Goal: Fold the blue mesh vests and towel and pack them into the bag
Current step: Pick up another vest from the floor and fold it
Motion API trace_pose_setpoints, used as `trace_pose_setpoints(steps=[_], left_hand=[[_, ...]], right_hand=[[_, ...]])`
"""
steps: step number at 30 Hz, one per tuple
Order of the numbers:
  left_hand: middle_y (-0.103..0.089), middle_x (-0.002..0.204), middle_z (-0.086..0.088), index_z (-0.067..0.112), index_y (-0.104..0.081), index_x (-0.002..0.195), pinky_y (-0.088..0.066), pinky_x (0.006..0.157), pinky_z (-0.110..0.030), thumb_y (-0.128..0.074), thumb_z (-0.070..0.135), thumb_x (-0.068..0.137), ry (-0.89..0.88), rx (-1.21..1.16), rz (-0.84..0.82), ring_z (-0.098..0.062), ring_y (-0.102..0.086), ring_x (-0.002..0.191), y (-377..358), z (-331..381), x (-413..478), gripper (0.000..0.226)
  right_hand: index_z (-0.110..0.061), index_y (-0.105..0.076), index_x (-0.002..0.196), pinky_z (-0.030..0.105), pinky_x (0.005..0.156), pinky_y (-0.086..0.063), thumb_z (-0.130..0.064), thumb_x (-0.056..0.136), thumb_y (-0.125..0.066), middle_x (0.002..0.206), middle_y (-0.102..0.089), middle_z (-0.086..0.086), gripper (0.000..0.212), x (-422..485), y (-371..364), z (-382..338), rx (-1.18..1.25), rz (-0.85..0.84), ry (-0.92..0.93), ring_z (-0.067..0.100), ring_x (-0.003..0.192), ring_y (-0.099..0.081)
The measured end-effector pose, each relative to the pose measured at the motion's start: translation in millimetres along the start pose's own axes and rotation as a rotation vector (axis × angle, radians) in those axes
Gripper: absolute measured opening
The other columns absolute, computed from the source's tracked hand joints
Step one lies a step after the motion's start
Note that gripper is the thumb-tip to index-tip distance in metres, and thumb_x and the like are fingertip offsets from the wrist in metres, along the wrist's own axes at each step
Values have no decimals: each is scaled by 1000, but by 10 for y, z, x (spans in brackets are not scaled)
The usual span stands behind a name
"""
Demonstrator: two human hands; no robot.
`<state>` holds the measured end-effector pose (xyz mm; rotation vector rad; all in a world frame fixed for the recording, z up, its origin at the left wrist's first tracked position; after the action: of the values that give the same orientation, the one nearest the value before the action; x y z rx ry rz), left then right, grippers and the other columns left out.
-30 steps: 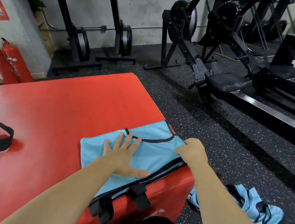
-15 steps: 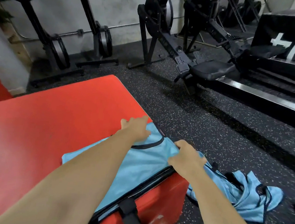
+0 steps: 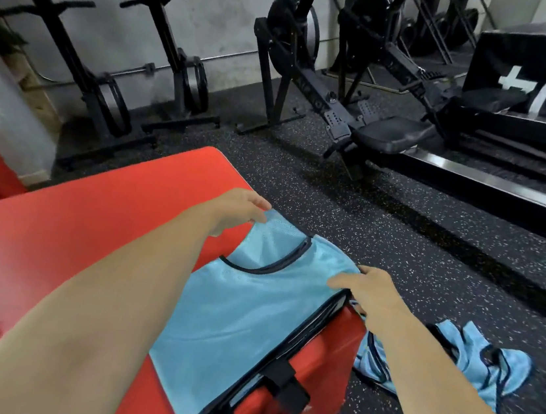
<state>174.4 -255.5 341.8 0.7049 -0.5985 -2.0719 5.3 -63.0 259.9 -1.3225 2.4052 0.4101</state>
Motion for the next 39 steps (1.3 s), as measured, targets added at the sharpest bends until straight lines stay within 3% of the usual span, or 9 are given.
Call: trace_pose_setpoints(steps=[5,8,12,17,22,25,28,35,39], left_hand=[[-59,113,0,17,-62,127,-32,91,-25,-63,3,89,-31,-21,29,-12,-50,105,286,-51,-312,41],[-64,91,-2,14,-70,102,-40,74,-20,-65,-1,86,-84,19,59,-10,-52,82,413,-216,-518,22],[-60,75,-6,16,-66,77,-39,60,-22,-66,-7,84,-70,120,64,-9,-47,62,388,-821,-812,24],[-64,75,-11,10,-68,81,-48,64,-25,-49,-2,85,76,15,-3,-20,-56,66,238,-1243,-1029,23],[-65,76,-13,7,-70,76,-43,71,-31,-70,48,72,136,-146,22,-22,-55,67,236,-1232,-1048,41],[-62,67,-5,10,-67,77,-44,47,-19,-68,11,87,55,-40,81,-11,-55,52,268,-1163,-1052,11],[-62,71,-3,10,-66,75,-48,52,-18,-59,-7,85,-30,-195,272,-14,-53,60,560,-1070,-1068,21],[-64,72,-4,13,-70,82,-54,77,-35,-64,0,83,91,90,220,-18,-59,67,458,-1681,-1361,14],[-62,71,1,18,-69,85,-50,65,-26,-62,3,83,36,91,294,-16,-57,66,487,-1618,-1416,17]], right_hand=[[6,-53,72,30,54,-26,2,67,-72,61,-40,7,20,-253,-130,-340,-63,36,274,16,55,-34],[-17,-39,61,31,57,-27,-9,72,-67,54,-37,-5,32,-649,-448,-591,-470,130,615,18,55,-33],[-30,-59,73,34,74,-25,-24,65,-68,74,-57,-11,13,-1088,-1018,-358,-1015,173,933,17,82,-51],[-34,-64,71,36,77,-31,-32,40,-81,73,-60,-12,35,-1092,-1222,40,-1261,86,963,18,77,-58],[-35,-64,101,32,94,-17,-38,64,-61,102,-57,-13,37,-1124,-1171,-47,-1246,5,911,13,105,-47],[-34,-65,95,31,93,-17,-32,74,-60,95,-56,-15,22,-1202,-1117,-148,-1196,0,906,11,104,-47],[-33,-64,82,33,86,-21,-26,68,-64,77,-50,-18,16,-1406,-1173,-364,-1026,45,1047,10,88,-47],[-32,-67,91,30,83,-16,-32,63,-52,87,-60,-12,32,-1450,-1685,190,-1248,-182,1012,15,99,-53],[-31,-67,91,28,83,-13,-25,68,-61,89,-61,-13,24,-1476,-1629,86,-1205,-157,1052,12,99,-51]])
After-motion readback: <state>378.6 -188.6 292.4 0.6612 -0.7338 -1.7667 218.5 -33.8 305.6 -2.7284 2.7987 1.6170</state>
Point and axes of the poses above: each hand's wrist, its own x-axis towards the middle knuckle, its own y-axis out of the back of the hand, z = x × y, the point moved 9 cm from there along x, towards the middle knuckle
